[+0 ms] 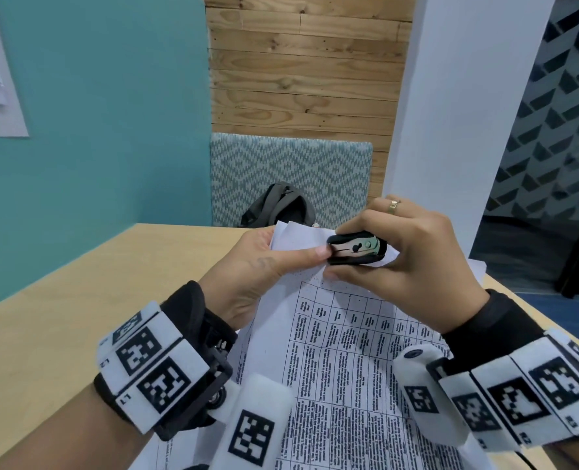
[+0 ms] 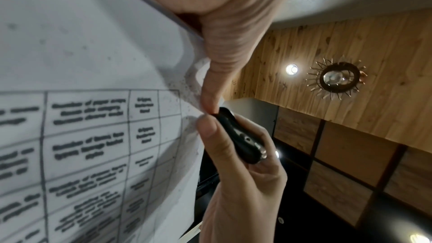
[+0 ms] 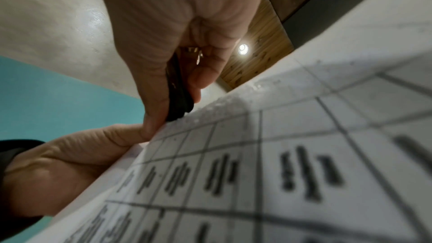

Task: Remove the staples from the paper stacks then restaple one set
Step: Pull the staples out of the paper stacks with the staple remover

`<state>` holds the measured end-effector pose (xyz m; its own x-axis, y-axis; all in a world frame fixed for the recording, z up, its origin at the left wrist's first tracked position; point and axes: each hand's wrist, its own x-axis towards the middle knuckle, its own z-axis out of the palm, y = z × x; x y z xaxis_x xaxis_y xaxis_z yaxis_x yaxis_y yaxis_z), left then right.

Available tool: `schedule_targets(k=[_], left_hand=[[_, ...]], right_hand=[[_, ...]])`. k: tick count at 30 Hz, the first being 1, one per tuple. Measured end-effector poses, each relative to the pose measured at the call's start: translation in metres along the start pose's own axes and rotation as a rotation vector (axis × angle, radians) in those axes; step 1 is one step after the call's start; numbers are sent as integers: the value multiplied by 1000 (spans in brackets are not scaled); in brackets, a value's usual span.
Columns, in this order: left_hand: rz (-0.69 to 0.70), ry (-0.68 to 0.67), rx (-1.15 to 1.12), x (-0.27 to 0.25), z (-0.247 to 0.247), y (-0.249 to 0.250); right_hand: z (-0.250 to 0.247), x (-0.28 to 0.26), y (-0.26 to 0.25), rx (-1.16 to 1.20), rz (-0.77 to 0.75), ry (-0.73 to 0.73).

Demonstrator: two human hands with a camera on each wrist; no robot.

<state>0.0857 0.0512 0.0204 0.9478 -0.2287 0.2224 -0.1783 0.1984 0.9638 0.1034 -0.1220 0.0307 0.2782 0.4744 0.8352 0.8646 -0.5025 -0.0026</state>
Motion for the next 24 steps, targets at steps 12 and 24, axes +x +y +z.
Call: schedule_targets(k=[12, 24], left_hand=[[135, 242, 30, 2, 11, -8], [-44, 199, -97, 2, 11, -3]], right_hand=[[8, -3, -1, -243, -63, 36], [5, -1, -6, -34, 121, 43]])
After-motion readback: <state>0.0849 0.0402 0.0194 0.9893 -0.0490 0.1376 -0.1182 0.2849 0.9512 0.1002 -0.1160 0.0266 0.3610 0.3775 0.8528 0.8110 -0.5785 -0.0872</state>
